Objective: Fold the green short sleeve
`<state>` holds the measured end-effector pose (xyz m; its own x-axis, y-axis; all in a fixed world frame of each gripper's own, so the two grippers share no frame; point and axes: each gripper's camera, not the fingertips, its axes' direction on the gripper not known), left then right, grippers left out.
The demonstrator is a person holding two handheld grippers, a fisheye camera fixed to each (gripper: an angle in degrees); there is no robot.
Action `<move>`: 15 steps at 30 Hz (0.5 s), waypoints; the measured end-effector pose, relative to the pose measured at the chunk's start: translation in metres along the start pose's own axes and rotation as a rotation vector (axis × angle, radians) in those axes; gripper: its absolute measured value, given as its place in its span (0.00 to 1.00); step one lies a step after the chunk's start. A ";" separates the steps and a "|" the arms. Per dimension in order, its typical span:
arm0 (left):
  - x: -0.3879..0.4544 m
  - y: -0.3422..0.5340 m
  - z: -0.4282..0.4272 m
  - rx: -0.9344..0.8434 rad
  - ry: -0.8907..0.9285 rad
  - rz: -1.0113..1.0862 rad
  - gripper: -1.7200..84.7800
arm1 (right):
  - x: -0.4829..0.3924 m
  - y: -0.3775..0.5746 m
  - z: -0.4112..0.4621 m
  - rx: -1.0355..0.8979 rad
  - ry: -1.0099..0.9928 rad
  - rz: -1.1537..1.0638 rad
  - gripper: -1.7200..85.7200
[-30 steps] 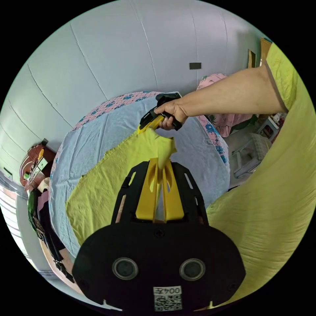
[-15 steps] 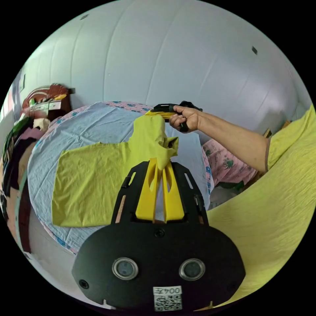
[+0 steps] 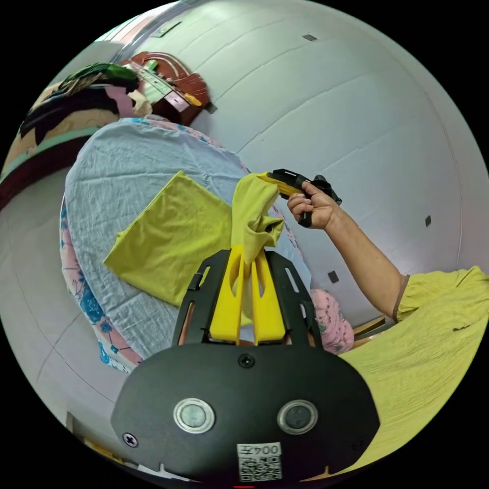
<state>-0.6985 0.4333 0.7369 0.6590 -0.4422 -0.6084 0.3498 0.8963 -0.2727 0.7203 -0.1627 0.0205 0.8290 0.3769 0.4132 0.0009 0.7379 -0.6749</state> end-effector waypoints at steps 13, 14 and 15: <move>-0.237 -0.007 -0.047 0.029 0.102 -0.292 0.04 | -0.053 -0.007 0.226 -0.040 0.236 -0.017 0.04; -0.253 -0.008 -0.050 0.031 0.122 -0.321 0.04 | -0.054 -0.006 0.241 -0.040 0.249 -0.011 0.04; -0.260 -0.008 -0.051 0.033 0.130 -0.330 0.04 | -0.055 -0.005 0.248 -0.040 0.256 -0.008 0.04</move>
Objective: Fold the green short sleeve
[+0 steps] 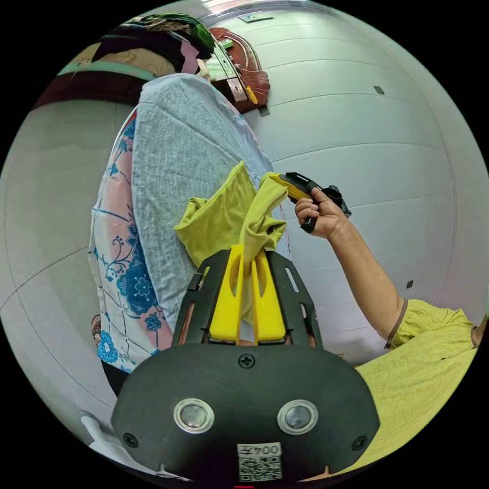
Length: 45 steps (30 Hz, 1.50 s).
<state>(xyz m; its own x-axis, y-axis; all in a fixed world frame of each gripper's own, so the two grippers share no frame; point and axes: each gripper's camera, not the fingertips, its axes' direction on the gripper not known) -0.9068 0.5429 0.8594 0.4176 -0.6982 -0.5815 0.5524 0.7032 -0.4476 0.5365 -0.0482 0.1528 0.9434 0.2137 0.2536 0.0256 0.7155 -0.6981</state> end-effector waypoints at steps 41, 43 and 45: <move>-0.062 -0.124 0.073 -0.275 -0.389 0.306 0.02 | -0.013 0.535 0.126 0.149 0.618 -0.733 0.09; -0.066 -0.124 0.077 -0.285 -0.397 0.299 0.02 | -0.012 0.537 0.128 0.149 0.637 -0.723 0.09; -0.069 -0.125 0.078 -0.284 -0.395 0.292 0.02 | -0.011 0.538 0.127 0.156 0.657 -0.716 0.09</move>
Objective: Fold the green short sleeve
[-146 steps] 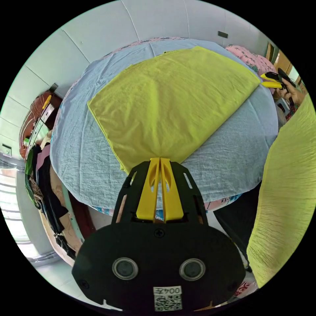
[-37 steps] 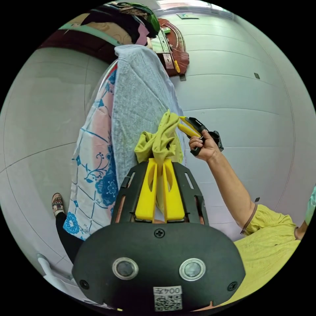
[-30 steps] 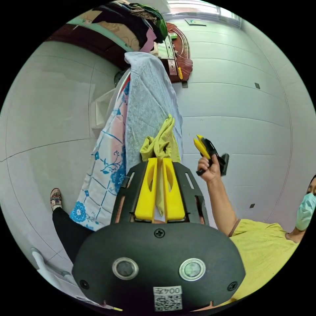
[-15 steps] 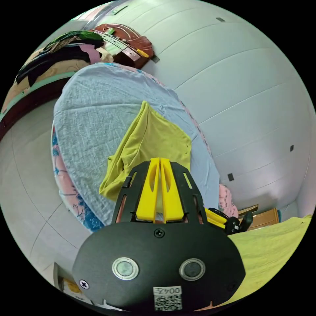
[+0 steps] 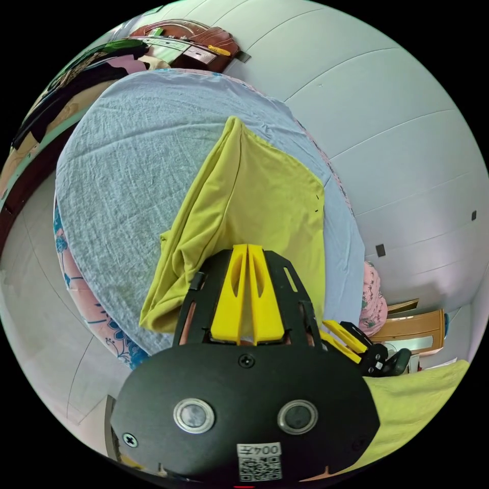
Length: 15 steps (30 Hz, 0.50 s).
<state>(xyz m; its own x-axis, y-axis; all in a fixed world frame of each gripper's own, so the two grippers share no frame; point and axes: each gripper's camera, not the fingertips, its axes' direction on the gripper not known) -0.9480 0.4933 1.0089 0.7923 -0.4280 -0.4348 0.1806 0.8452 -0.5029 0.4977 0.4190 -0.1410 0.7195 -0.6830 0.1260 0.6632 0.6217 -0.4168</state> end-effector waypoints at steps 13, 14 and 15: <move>-0.017 -0.019 0.007 0.007 -0.008 0.001 0.02 | 0.055 0.026 -0.017 -0.018 -0.021 0.029 0.03; -0.018 -0.021 0.007 0.006 -0.014 0.008 0.02 | 0.067 0.029 -0.015 -0.041 -0.059 0.054 0.03; -0.018 -0.022 0.007 0.005 -0.017 0.011 0.02 | 0.073 0.030 -0.013 -0.056 -0.078 0.062 0.03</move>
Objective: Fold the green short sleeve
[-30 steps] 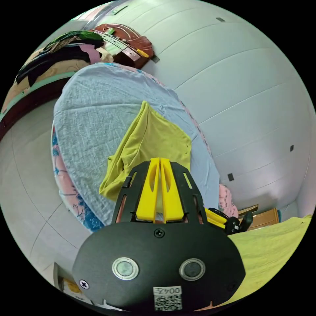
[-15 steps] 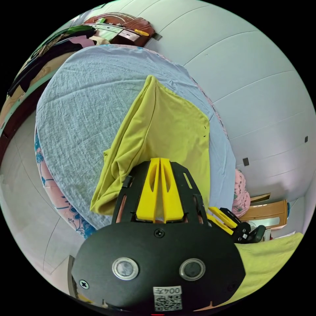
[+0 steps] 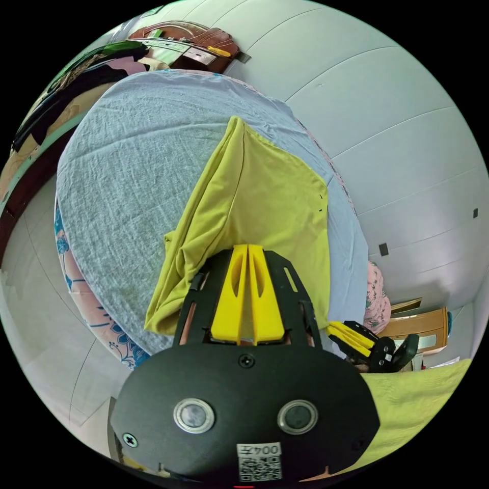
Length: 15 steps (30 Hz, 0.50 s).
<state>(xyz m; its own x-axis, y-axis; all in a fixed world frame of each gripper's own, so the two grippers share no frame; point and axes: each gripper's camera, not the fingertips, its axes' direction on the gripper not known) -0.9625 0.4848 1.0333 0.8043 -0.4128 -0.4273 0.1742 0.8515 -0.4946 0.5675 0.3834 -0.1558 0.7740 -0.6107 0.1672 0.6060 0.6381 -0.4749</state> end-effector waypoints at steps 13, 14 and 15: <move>-0.101 0.022 -0.105 0.165 0.223 -0.199 0.08 | 0.202 0.032 -0.017 -0.022 -0.750 0.529 0.14; -0.109 0.026 -0.100 0.139 0.256 -0.214 0.11 | 0.218 0.036 -0.009 -0.029 -0.820 0.589 0.15; -0.111 0.028 -0.098 0.131 0.273 -0.212 0.12 | 0.225 0.038 -0.005 -0.033 -0.851 0.616 0.15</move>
<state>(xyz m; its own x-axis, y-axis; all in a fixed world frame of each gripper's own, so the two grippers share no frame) -1.1021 0.5227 0.9929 0.5642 -0.6404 -0.5211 0.4062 0.7648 -0.5000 0.7636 0.2681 -0.1406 0.8280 0.3540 0.4349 0.0687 0.7057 -0.7052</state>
